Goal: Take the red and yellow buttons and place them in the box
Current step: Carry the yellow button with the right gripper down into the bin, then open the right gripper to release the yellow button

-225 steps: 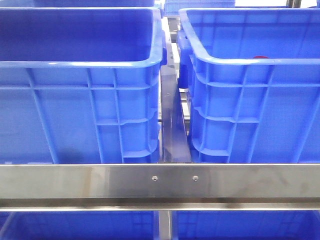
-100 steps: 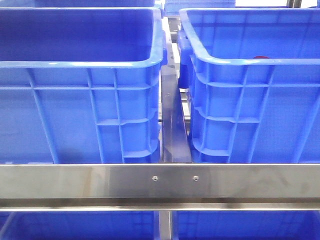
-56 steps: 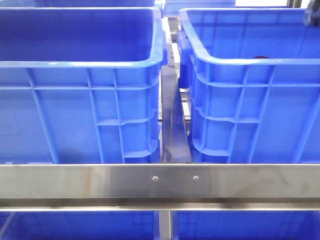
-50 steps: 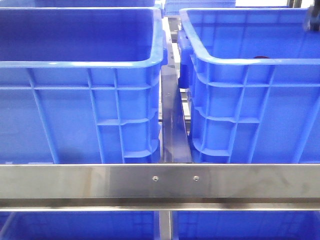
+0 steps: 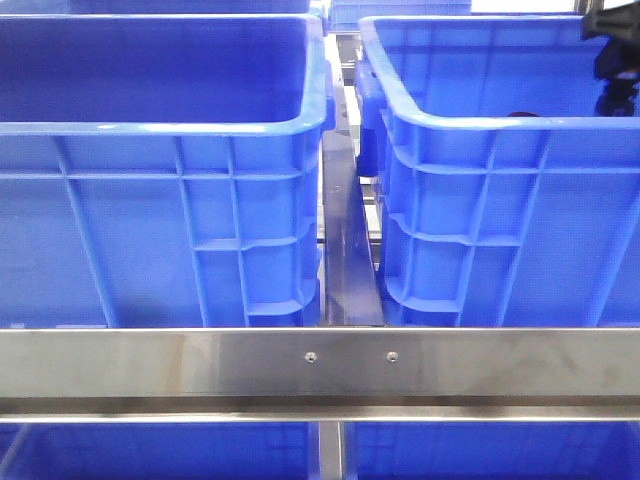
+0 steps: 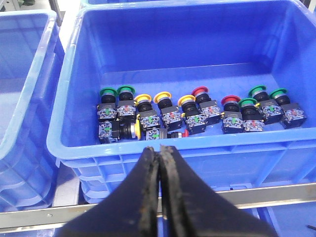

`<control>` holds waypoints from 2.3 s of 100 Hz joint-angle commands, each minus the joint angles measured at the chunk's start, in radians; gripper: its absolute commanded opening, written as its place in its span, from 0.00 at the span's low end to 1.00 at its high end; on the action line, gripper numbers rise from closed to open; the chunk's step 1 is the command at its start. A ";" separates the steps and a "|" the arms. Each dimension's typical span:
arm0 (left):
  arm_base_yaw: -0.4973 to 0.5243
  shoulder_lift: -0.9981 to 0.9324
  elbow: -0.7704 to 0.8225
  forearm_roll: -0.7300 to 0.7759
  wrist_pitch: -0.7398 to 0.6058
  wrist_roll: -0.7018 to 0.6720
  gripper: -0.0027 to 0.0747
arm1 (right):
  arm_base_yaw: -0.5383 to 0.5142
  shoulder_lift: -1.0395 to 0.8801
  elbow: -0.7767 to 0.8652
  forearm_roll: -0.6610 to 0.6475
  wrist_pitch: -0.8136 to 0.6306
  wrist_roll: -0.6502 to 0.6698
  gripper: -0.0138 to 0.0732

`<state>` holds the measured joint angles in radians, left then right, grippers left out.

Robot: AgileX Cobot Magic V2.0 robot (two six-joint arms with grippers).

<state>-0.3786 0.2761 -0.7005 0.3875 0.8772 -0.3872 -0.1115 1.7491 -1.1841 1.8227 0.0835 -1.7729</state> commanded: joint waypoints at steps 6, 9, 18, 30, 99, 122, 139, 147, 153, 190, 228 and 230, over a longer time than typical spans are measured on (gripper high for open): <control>0.002 0.013 -0.023 0.017 -0.074 -0.001 0.01 | -0.007 0.006 -0.076 0.061 0.040 -0.017 0.37; 0.002 0.013 -0.023 0.017 -0.074 -0.001 0.01 | -0.007 0.016 -0.084 0.061 0.040 -0.017 0.37; 0.002 0.013 -0.023 0.017 -0.074 -0.001 0.01 | -0.007 0.039 -0.107 0.061 0.035 -0.019 0.37; 0.002 0.013 -0.023 0.017 -0.074 -0.001 0.01 | -0.007 0.064 -0.124 0.061 0.024 -0.038 0.37; 0.002 0.013 -0.023 0.017 -0.074 -0.001 0.01 | -0.038 0.106 -0.144 0.066 0.053 -0.069 0.37; 0.002 0.013 -0.023 0.017 -0.074 -0.001 0.01 | -0.038 0.106 -0.144 0.085 0.066 -0.069 0.37; 0.002 0.013 -0.023 0.017 -0.074 -0.001 0.01 | -0.038 0.118 -0.144 0.086 0.067 -0.069 0.37; 0.002 0.013 -0.023 0.017 -0.074 -0.001 0.01 | -0.038 0.139 -0.144 0.086 0.067 -0.069 0.37; 0.002 0.013 -0.023 0.017 -0.074 -0.001 0.01 | -0.037 0.152 -0.141 0.086 0.067 -0.069 0.37; 0.002 0.013 -0.023 0.016 -0.075 -0.001 0.01 | -0.037 0.156 -0.134 0.086 0.059 -0.069 0.54; 0.002 0.013 -0.023 0.010 -0.075 -0.001 0.01 | -0.037 0.119 -0.132 0.087 0.029 -0.065 0.78; 0.002 0.013 -0.023 0.010 -0.075 -0.001 0.01 | -0.037 0.114 -0.131 0.087 0.026 -0.065 0.78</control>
<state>-0.3786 0.2761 -0.7005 0.3875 0.8772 -0.3872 -0.1451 1.9460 -1.2941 1.8280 0.0988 -1.8316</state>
